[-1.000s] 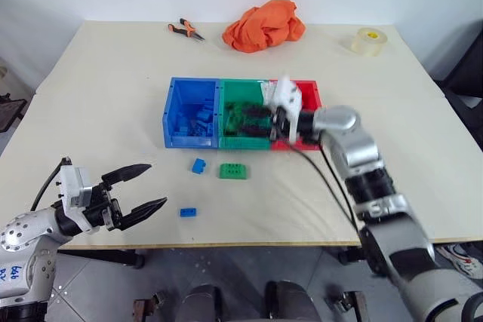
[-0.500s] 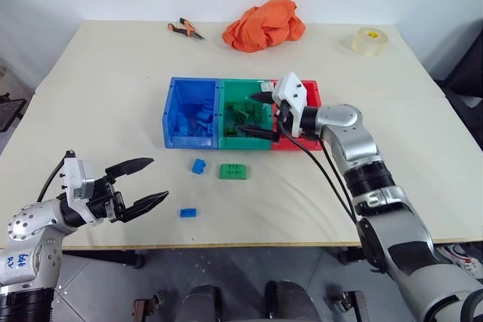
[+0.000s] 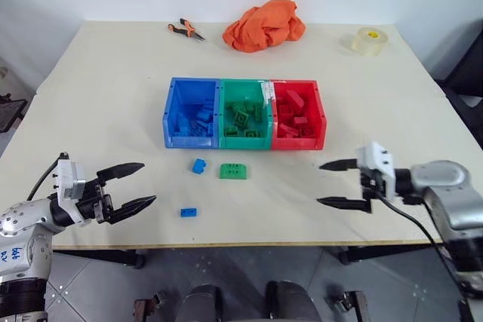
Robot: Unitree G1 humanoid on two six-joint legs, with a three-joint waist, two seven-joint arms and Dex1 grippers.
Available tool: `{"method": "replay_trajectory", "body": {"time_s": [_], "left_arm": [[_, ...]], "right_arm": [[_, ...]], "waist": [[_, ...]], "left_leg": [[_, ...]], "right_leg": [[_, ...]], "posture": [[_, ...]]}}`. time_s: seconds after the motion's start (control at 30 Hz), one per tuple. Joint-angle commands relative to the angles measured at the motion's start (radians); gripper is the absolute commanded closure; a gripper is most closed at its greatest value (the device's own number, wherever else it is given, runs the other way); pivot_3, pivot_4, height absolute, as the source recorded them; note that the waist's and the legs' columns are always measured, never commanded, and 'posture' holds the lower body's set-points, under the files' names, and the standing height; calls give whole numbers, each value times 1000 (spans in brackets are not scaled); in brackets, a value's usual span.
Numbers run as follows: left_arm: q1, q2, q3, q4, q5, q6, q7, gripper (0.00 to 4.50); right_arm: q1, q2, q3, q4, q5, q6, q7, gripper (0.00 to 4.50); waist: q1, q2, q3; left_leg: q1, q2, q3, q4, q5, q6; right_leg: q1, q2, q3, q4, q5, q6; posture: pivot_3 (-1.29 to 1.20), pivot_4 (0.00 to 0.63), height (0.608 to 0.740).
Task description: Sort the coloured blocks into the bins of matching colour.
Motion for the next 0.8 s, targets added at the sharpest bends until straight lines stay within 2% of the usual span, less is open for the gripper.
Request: {"method": "replay_trajectory", "body": {"time_s": [0.03, 0.13, 0.23, 0.5, 0.8], "left_arm": [[-19, 16, 14, 11, -8, -18, -31, 0], [-30, 15, 15, 25, -7, -22, -43, 0], [-35, 10, 18, 31, -18, -24, -62, 0], [2, -13, 29, -22, -28, -22, -64, 0], [117, -42, 66, -157, -51, -9, 6, 0]], "right_arm": [[7, -4, -34, -73, 33, 15, -27, 34], [-19, 34, 4, -97, 23, 40, -68, 34], [-108, 155, 93, -97, -6, 56, -137, 34], [-285, 414, 263, 90, -109, 5, -239, 34], [-391, 552, 343, 337, -191, -134, -232, 34]], "waist": [[-2, 0, 0], [-1, 0, 0], [-3, -1, 0], [2, -1, -1], [-6, -1, 0]], "left_leg": [[0, 0, 0, 0, 0, 0], [0, 0, 1, 0, 0, 0], [0, 1, 1, 0, 0, 0], [-1, -2, -3, 2, 0, 0], [-1, -1, -5, 2, 0, 0]], "right_leg": [[0, 0, 0, 0, 0, 0], [0, 0, 0, 0, 0, 0], [0, 0, 0, 0, 0, 0], [-2, 0, 1, 6, 0, 0], [-1, 0, 3, 7, 0, 0]], "posture": [[0, 150, 740], [0, 150, 740], [0, 150, 740], [0, 150, 740], [0, 150, 740]]}}
